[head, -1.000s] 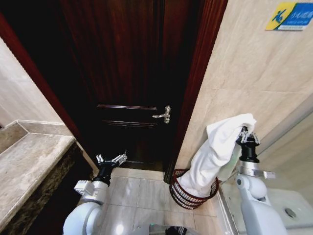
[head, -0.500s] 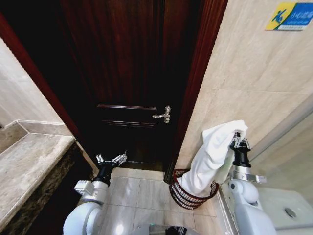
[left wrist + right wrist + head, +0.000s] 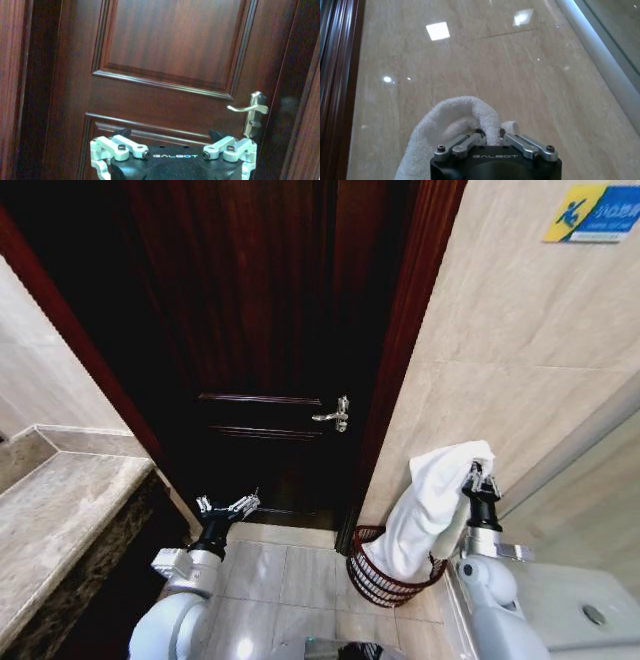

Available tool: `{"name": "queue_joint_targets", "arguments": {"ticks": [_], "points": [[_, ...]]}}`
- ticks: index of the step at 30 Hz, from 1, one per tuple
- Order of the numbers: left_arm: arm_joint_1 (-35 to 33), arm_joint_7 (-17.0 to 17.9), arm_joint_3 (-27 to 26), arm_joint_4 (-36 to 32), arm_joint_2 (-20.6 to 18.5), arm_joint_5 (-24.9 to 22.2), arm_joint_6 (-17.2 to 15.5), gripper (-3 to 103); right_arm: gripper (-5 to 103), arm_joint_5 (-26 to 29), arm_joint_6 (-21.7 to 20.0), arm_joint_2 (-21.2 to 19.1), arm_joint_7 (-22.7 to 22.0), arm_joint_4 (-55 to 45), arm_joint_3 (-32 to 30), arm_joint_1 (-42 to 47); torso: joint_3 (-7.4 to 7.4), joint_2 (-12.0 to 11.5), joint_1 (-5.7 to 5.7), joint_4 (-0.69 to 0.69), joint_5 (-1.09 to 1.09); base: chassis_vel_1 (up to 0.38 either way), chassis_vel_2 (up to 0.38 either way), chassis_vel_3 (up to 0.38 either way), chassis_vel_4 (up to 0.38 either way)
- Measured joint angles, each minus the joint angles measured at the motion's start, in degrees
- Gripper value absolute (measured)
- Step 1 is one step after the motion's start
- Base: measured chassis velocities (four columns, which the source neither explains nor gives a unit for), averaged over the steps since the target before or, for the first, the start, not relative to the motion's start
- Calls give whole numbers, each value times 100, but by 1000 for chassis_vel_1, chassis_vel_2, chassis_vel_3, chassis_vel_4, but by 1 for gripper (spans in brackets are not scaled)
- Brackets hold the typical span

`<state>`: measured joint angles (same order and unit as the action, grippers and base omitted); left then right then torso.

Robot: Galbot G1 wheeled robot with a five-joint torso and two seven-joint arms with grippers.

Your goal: Discard the used towel into the hamper.

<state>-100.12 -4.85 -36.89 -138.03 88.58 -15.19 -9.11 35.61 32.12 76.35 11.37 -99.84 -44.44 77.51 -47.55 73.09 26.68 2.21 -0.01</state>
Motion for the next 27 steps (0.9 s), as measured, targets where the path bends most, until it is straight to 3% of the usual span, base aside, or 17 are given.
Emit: {"name": "queue_joint_targets", "arguments": {"ticks": [16, 27], "points": [[0, 0, 0, 0, 0, 0, 0, 100, 7, -17, 84, 108, 108, 369, -8, 34, 0, 0, 0, 0, 0, 0, 0, 0, 0], [0, 0, 0, 0, 0, 0, 0, 100, 7, -134, 382, 177, 372, 1345, 43, -122, 0, 0, 0, 0, 1, 0, 0, 0, 0]]}}
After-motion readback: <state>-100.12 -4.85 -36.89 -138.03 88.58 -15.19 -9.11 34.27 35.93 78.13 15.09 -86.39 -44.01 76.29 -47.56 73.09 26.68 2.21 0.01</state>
